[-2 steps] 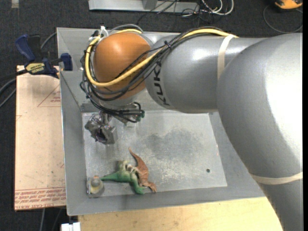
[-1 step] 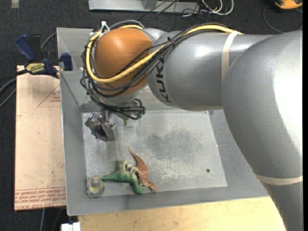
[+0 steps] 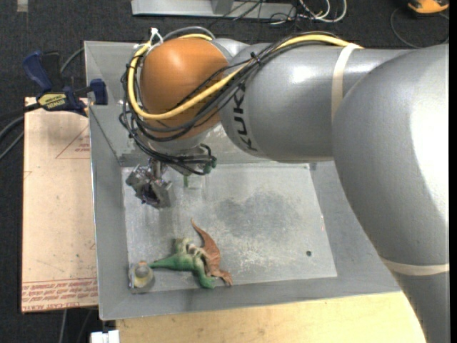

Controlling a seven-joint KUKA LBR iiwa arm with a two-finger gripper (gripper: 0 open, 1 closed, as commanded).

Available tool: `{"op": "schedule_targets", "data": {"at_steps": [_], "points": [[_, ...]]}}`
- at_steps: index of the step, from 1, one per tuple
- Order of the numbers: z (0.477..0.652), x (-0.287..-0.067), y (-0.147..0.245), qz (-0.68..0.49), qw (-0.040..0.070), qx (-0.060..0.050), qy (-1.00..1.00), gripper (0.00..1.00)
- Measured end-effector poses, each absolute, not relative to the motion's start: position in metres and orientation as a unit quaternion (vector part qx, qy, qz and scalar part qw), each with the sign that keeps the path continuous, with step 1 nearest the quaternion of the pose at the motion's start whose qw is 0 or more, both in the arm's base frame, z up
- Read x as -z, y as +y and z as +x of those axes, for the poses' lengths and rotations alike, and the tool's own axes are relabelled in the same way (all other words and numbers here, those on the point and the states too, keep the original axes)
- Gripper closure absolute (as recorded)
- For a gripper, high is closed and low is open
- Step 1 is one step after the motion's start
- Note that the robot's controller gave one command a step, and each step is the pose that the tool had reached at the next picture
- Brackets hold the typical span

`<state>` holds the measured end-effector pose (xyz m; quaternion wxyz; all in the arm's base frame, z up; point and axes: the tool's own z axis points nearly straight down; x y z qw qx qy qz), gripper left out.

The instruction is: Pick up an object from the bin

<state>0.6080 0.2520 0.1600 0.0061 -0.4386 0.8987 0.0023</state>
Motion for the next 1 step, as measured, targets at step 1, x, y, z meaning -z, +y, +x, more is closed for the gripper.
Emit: {"op": "schedule_targets", "data": {"at_steps": [1], "points": [[0.6076,-0.1643,0.2521,-0.438,0.005,-0.003,0.899,1.0]]}}
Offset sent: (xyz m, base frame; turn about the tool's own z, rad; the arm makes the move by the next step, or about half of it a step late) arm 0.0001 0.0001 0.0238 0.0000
